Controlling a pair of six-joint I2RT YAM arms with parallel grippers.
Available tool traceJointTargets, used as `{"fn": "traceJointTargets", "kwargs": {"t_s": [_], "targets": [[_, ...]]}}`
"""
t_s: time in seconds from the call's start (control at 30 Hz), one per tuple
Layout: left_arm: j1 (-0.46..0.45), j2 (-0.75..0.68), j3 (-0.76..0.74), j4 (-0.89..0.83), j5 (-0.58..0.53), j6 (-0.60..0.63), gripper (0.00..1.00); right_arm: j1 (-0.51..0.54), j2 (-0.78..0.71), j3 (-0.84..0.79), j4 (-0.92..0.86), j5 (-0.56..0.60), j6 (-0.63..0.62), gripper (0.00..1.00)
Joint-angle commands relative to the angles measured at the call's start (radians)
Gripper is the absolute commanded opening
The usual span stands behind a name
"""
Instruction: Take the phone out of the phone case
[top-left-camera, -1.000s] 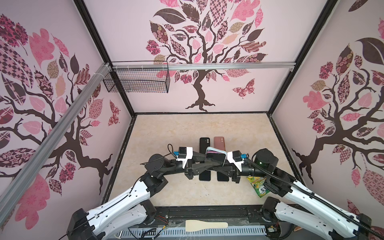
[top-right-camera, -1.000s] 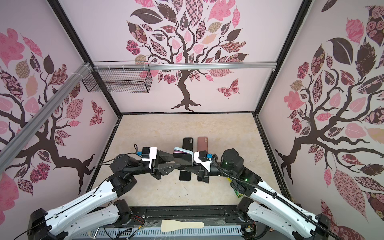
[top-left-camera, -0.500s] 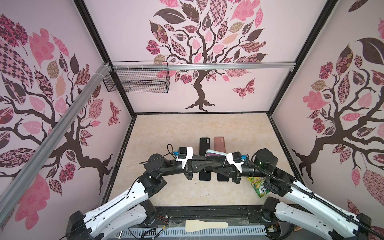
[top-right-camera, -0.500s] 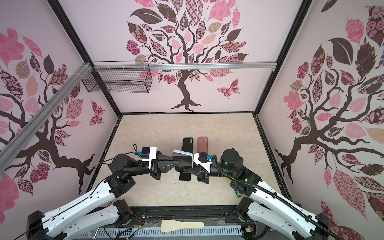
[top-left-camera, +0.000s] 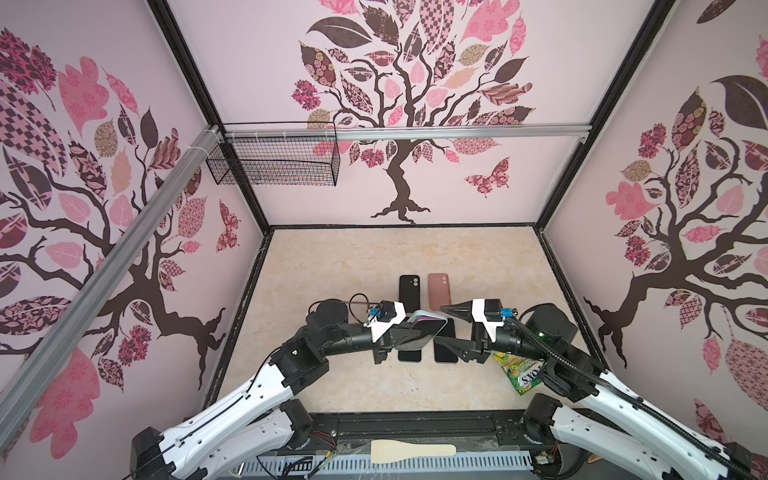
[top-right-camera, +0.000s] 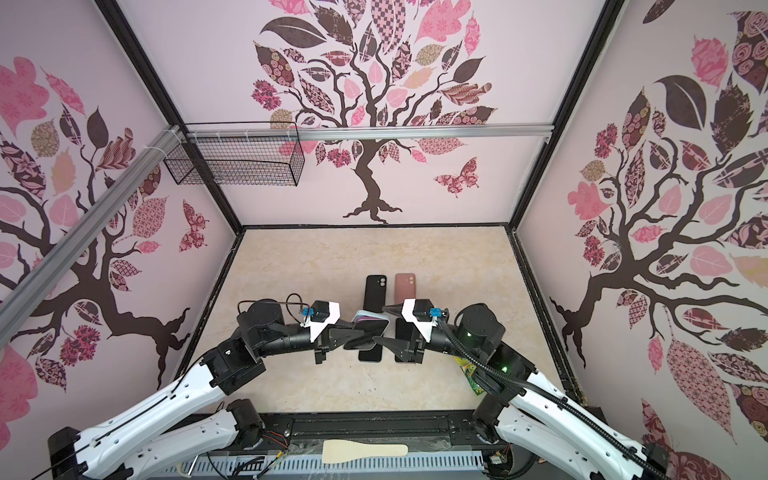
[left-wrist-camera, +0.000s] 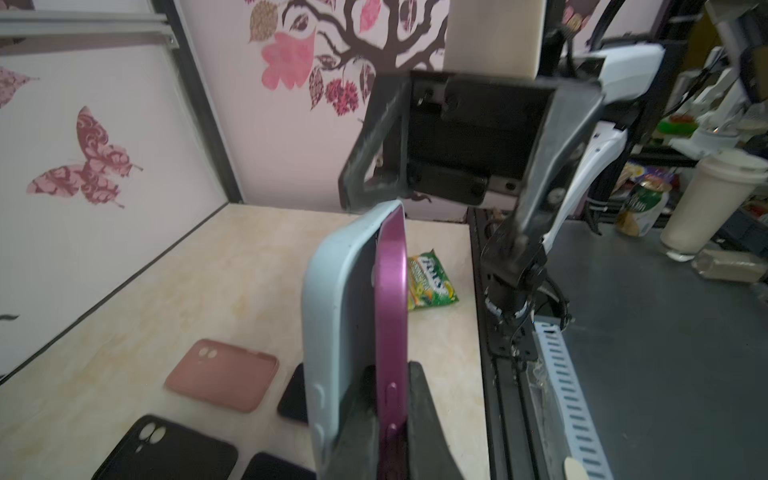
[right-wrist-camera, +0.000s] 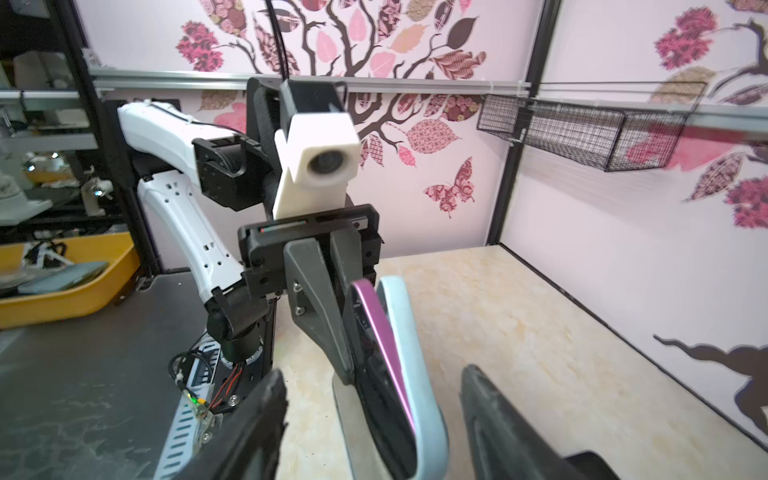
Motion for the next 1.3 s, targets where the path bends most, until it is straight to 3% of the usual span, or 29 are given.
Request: {"fn": "traceJointTargets", "kwargs": {"t_s": [0.0,0.13,0.37,0.7,1.27], "targets": [[0.005,-0.013,0.100,-0.136,-0.076,0.171,0.00,-0.003,-0.034,0.003,-0.011,0.167,0.018,0.78],[0.005,0.003,0.114,-0.211,-0.076,0.274,0.00,-0.003,-0.017,0.067,-0.075,0.163,0.009,0.84],[0.005,0.018,0.133,-0.280,-0.071,0.397,0.00,-0.003,0.170,0.269,-0.366,-0.040,-0.084,0.78],[0.005,0.022,0.131,-0.296,-0.056,0.441,0.00,-0.003,0.259,0.309,-0.404,-0.185,-0.101,0.68],[0.002,0.030,0.138,-0.313,-0.024,0.460,0.00,-0.002,0.358,0.324,-0.407,-0.096,-0.041,0.52]]}}
